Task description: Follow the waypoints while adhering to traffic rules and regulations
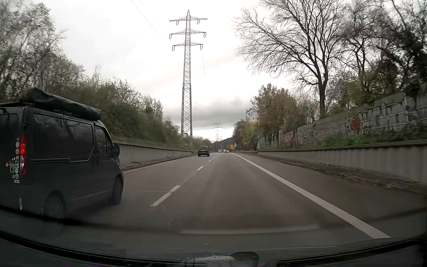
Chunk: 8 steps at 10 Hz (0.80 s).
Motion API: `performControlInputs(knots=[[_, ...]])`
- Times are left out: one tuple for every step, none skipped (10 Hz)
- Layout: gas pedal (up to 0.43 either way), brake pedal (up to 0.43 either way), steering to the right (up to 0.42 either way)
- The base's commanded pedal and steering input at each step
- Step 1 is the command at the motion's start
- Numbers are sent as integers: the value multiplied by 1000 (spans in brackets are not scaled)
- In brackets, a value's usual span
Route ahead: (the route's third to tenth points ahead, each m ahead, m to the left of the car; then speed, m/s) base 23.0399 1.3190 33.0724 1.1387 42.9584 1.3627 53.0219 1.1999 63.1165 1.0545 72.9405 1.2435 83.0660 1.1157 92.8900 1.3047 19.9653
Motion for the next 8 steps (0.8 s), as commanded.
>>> performControlInputs(knots=[[189, 0, 1], [189, 0, 2], [189, 0, 3], [189, 0, 4], [189, 0, 4], [189, 0, 4], [197, 0, 4], [197, 0, 4]])
